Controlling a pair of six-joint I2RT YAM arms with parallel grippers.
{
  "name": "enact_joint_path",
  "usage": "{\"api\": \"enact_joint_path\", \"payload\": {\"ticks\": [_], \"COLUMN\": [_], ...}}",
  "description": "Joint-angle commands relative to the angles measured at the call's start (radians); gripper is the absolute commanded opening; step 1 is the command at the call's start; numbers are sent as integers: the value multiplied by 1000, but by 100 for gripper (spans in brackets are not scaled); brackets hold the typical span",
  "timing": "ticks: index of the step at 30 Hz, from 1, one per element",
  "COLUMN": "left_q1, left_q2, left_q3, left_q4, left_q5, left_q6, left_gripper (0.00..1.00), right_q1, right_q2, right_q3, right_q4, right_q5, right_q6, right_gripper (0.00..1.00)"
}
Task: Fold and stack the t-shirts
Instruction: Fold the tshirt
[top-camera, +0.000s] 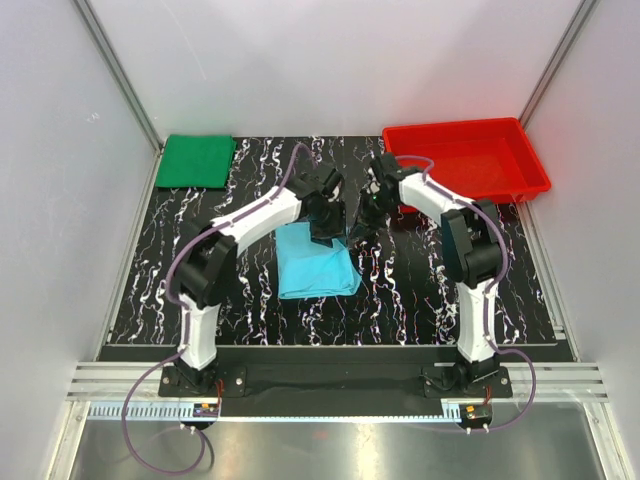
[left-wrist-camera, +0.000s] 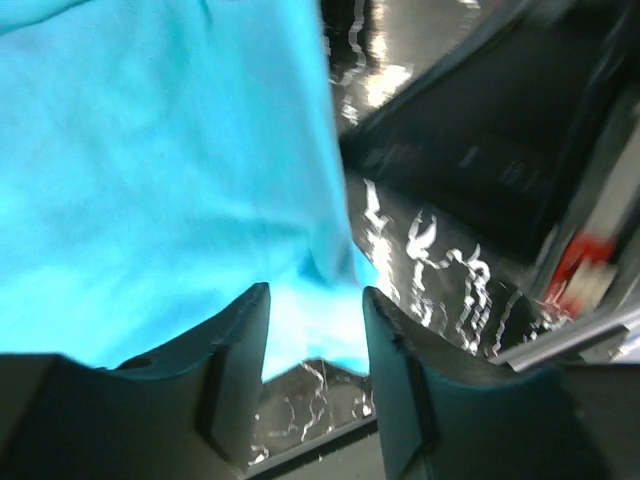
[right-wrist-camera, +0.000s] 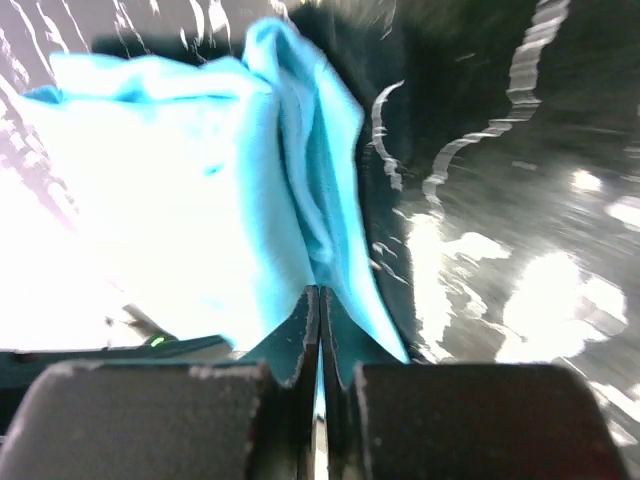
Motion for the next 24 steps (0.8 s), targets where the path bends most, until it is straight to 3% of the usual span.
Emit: {"api": "enact_joint_path", "payload": {"ticks": [1, 3, 6, 9, 12, 17, 24], "left_q1": [17, 49, 101, 205, 249, 278, 308], "left_q2": [-219, -276, -356, -406, -397, -322, -216], "left_q3": [-1, -47, -203, -370, -456, -487, -536], "left_q4": [3, -3, 73, 186, 269, 350, 395], "left_q5": [-25, -13, 84, 171, 231, 294, 248], "left_q6": [44, 48, 27, -10, -7, -7, 25], "left_gripper": [48, 44, 33, 21, 16, 11, 9], "right_q1": [-29, -44, -52, -47, -21, 16, 16], "right_q2": [-124, -167, -215, -226, -215, -180, -172], "right_q3": [88, 87, 51, -20, -73, -134, -349], "right_q4": [-249, -278, -233, -96, 16, 36, 87], "right_q5": [214, 247, 143, -178, -326, -380, -346], "right_q6": [-171, -208, -230, -129, -37, -35, -57], "right_gripper": [4, 5, 8, 9, 9, 4, 0]}}
